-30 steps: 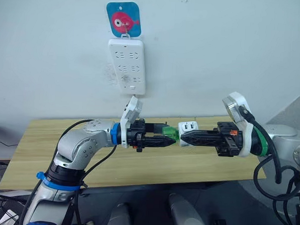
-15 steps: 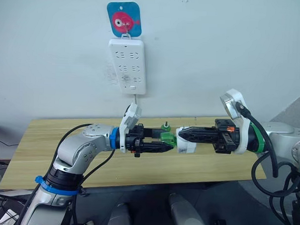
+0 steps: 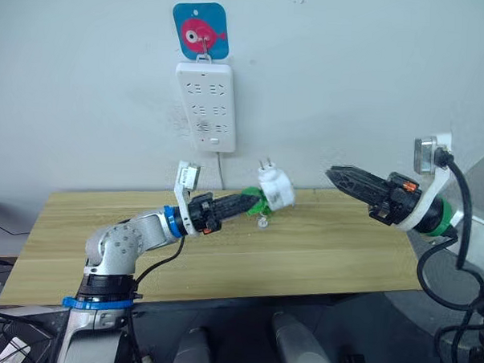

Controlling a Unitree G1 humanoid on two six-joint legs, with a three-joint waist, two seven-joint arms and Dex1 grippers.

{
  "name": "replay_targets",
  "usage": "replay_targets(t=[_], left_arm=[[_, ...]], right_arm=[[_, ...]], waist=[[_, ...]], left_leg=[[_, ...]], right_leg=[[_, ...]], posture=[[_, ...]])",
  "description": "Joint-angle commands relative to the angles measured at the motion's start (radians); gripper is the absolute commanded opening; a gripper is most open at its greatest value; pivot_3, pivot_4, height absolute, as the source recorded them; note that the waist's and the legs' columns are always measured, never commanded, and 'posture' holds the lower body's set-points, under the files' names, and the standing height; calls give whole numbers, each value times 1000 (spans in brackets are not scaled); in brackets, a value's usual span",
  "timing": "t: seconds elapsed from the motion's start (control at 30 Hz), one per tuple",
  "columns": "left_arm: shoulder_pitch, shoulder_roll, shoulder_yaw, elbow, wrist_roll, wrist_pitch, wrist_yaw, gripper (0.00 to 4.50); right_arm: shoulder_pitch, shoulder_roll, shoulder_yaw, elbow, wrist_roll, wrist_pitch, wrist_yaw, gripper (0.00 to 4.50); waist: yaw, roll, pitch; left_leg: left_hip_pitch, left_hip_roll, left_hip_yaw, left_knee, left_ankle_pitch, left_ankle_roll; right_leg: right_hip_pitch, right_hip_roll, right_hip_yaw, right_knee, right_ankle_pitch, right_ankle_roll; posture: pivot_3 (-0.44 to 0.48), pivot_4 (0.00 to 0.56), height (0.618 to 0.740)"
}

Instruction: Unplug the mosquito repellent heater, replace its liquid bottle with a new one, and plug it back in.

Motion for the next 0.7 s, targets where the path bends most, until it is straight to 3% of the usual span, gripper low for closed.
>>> replay_targets(t=[0.03,0.1,0.13,0.4,0.7], left_arm=[[-7,-59,78,-21,-188,61,169,2237],[0,-81,94,-28,-260,77,248,2237],[5,-94,95,-36,-303,81,291,2237],[36,-158,33,-84,-606,28,572,2237],[53,-150,-37,-112,-806,-93,744,2237]], right_arm=[[44,63,-7,-6,-30,-62,-30,3705],[62,101,11,-10,-38,-72,-37,4436],[64,132,26,-13,-41,-82,-49,4500],[6,323,108,-4,-58,-146,-120,4500],[-74,432,137,19,-63,-195,-114,4500]], waist=[[0,0,0],[-2,0,0],[-4,0,0],[-13,1,-1],[-22,1,-2]], left_leg=[[0,0,0,0,0,0],[0,0,0,0,0,0],[0,0,0,1,0,0],[1,0,0,2,0,0],[1,0,0,2,0,0]], right_leg=[[0,0,0,0,0,0],[0,0,0,1,0,0],[0,0,0,1,0,0],[0,0,1,5,0,0],[0,0,1,5,0,0]], posture=[[-289,158,740],[-289,158,740],[-290,158,740],[-294,156,740],[-294,147,740]])
